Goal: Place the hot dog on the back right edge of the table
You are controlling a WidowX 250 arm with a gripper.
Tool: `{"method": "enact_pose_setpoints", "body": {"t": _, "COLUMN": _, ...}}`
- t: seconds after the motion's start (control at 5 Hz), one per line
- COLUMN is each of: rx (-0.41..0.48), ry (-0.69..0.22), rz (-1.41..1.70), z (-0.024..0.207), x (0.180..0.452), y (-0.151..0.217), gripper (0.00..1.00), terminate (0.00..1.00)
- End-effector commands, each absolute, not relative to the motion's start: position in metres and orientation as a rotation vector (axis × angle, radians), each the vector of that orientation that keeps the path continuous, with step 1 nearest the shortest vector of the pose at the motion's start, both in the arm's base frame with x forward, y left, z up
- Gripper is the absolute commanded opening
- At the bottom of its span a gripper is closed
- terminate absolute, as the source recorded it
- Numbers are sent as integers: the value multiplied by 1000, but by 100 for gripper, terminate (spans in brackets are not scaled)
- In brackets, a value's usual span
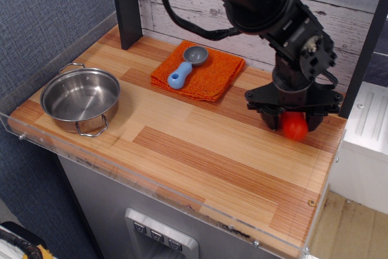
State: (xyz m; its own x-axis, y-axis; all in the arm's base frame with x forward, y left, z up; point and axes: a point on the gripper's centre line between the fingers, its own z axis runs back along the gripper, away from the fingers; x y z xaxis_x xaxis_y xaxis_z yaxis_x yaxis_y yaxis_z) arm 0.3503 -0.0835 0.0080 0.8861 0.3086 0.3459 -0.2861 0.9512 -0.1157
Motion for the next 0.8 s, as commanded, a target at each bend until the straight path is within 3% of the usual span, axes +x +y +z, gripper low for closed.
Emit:
{"method": "enact_pose_setpoints", "body": {"t": 0.0, "rx": -102, "ry": -446, "rz": 270, "z": 59, "x": 358, "y": -85, "gripper": 100, "terminate": 0}}
{"method": "enact_pose_setpoints", "body": {"t": 0.2, "rx": -131, "ry": -496, "rz": 248, "z": 101, "x": 360, "y": -78, "gripper": 100, "terminate": 0}}
{"method": "enact_pose_setpoints", "body": {"t": 0.4, "rx": -162, "ry": -529, "rz": 228, "z": 126, "x": 352, "y": -70, "gripper": 100, "terminate": 0}}
{"method": "enact_pose_setpoints", "body": {"t": 0.6, "rx": -141, "ry": -502, "rz": 231, "z": 129, "x": 333, "y": -59, "gripper": 100, "terminate": 0}}
